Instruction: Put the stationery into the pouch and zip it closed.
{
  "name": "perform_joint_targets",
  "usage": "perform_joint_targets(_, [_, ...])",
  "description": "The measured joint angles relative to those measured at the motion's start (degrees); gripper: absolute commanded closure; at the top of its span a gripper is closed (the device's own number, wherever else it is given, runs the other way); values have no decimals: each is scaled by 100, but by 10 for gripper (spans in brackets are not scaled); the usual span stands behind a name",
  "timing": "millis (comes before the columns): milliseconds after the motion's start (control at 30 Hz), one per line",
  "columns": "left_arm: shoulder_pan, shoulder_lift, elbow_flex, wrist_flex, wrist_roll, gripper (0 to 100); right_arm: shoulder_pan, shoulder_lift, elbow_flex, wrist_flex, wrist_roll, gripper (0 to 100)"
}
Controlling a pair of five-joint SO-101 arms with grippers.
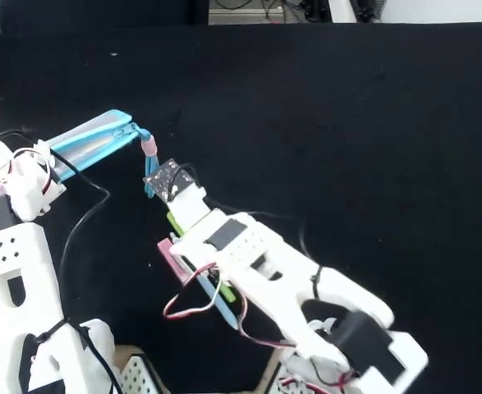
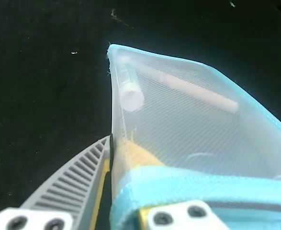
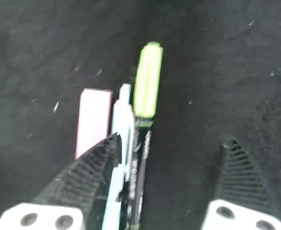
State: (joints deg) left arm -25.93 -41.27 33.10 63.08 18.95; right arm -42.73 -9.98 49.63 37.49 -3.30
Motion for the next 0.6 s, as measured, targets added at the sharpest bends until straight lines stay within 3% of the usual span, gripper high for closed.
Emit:
perform_joint_targets(67, [0,0,0,0,0,970,132,352,-44,-123,0,701])
perform_joint_targets(267, [0,0,0,0,0,970,765,958,-774,369,0,874])
perform_joint_targets(433, [0,0,0,0,0,970,879,1002,-914,589,0,982])
perform_joint_targets(600, [0,0,0,0,0,970,1002,1002,-914,651,0,988])
